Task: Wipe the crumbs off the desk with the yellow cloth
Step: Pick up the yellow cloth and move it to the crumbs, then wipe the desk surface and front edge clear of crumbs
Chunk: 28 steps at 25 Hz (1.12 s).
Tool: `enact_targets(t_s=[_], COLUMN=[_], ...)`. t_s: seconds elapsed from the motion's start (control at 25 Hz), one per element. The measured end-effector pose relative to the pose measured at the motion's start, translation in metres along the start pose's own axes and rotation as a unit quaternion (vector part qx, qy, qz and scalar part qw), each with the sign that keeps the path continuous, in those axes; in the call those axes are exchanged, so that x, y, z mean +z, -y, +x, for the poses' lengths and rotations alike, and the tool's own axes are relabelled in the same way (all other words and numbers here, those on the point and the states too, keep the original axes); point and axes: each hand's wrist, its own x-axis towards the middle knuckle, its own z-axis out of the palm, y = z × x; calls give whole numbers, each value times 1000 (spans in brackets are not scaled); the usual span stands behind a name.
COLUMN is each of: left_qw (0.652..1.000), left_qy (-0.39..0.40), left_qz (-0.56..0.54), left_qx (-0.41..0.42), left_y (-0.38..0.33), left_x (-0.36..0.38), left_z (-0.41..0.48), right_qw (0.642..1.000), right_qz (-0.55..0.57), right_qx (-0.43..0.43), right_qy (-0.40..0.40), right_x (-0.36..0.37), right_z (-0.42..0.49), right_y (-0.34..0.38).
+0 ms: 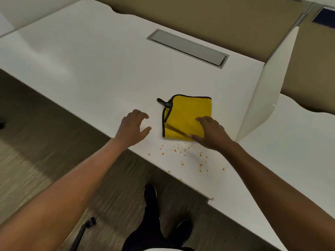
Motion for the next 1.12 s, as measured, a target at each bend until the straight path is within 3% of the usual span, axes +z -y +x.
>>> enact_targets(t_s=[0.16, 0.36, 0.48, 0.64, 0.84, 0.92, 1.0, 1.12], left_qw=[995, 986, 982, 975, 973, 972, 971, 970], left_qy=[-47, -43, -94, -140, -157, -163, -177, -187], left_qz=[23, 46, 33, 17, 20, 21, 21, 5], left_qx=[-83, -152, -162, -171, -171, -165, -158, -156], left_y=[38, 72, 75, 78, 83, 82, 85, 88], left_x=[3, 22, 41, 57, 60, 61, 61, 63], left_z=[-1, 1, 0, 2, 2, 3, 2, 2], right_qw=[996, 986, 983, 980, 982, 990, 994, 958], right_qz=[57, 66, 50, 11, 17, 9, -24, -67], right_qx=[50, 149, 175, 159, 127, 62, -69, -277], right_qy=[-45, 17, -32, -119, -139, -123, -84, -15], right_x=[5, 48, 74, 86, 70, 77, 97, 107], right_z=[46, 87, 103, 133, 179, 174, 145, 89], right_y=[17, 43, 56, 57, 69, 101, 133, 114])
